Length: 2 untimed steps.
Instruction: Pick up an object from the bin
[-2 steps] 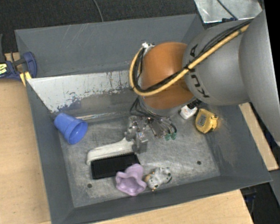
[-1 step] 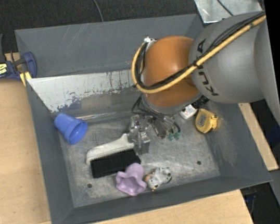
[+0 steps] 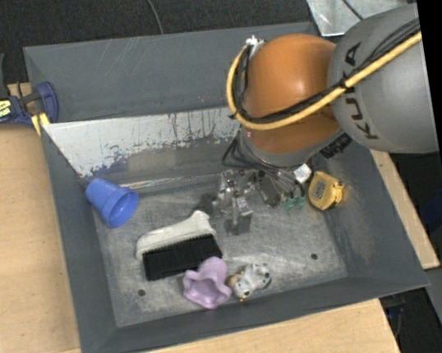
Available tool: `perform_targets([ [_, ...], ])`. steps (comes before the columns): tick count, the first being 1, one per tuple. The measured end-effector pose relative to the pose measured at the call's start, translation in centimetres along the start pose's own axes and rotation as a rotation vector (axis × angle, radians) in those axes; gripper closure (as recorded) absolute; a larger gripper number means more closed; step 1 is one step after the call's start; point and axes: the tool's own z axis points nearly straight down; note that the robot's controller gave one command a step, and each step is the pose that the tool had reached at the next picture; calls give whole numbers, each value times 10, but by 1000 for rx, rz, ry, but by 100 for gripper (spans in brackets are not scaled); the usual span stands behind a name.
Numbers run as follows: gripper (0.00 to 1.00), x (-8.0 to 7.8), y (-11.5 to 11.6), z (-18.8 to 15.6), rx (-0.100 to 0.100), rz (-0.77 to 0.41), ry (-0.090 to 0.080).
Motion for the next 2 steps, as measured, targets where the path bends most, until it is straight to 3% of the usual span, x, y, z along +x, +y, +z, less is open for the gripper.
perform_targets([
  [1,0,-12,35,80,0,-54,-1],
  [2,0,-13,34,76,1,-52,-5],
])
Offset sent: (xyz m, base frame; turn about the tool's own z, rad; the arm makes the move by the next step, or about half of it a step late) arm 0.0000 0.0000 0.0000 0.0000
